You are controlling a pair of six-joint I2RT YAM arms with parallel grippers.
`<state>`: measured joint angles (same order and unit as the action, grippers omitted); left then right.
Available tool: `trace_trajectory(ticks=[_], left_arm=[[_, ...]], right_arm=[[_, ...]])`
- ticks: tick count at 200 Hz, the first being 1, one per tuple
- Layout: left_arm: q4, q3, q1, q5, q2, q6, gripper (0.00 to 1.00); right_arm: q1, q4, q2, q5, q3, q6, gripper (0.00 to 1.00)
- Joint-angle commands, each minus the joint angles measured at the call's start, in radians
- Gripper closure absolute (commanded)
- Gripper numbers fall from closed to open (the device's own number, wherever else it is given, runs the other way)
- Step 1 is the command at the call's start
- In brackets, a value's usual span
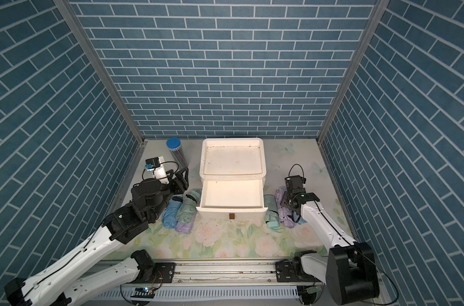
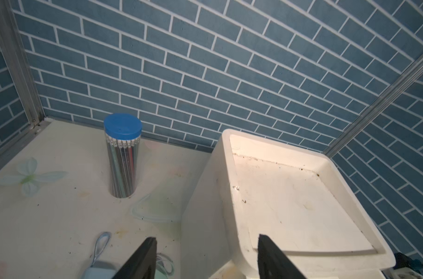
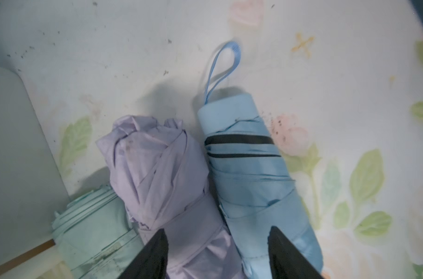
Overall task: Place the umbrella in the drawer by color
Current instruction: Pick up the umbrella from the center of the board.
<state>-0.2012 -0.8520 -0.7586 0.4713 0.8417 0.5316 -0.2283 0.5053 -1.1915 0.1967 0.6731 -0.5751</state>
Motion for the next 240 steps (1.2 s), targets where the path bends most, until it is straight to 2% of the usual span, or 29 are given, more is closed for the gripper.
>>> trace_trajectory(ticks=[1, 22, 56, 94, 145, 159, 209, 240], left_arm=[[0.009, -0.01, 0.005, -0.042, 0.006, 0.044, 0.33], [0.013, -0.003, 0.005, -0.057, 0.003, 0.055, 0.34], [0.008, 0.013, 0.005, -0.016, -0.016, 0.072, 0.33], [0.0, 0.021, 0.005, -0.023, -0.016, 0.087, 0.34], [0.015, 0.028, 0.005, -0.048, -0.014, 0.089, 0.34], [0.014, 0.025, 0.005, -0.053, -0.014, 0.091, 0.34], [0.019, 0.013, 0.005, -0.064, -0.018, 0.089, 0.34], [0.031, 0.002, 0.005, -0.083, -0.018, 0.089, 0.33]], right_arm=[[0.002, -0.091, -0.019, -0.048, -0.013, 0.028, 0.33], [0.003, -0.119, -0.02, -0.088, -0.014, 0.06, 0.34], [-0.007, -0.157, -0.079, -0.187, -0.004, 0.093, 0.36], [-0.019, -0.129, -0.172, -0.099, -0.016, 0.067, 0.4], [-0.02, -0.171, -0.202, -0.073, -0.069, 0.057, 0.41], [-0.019, -0.173, -0.209, -0.061, -0.069, 0.055, 0.47], [-0.019, -0.12, -0.123, -0.032, -0.017, 0.056, 0.99], [-0.027, -0.048, -0.058, 0.014, 0.064, 0.07, 1.0]])
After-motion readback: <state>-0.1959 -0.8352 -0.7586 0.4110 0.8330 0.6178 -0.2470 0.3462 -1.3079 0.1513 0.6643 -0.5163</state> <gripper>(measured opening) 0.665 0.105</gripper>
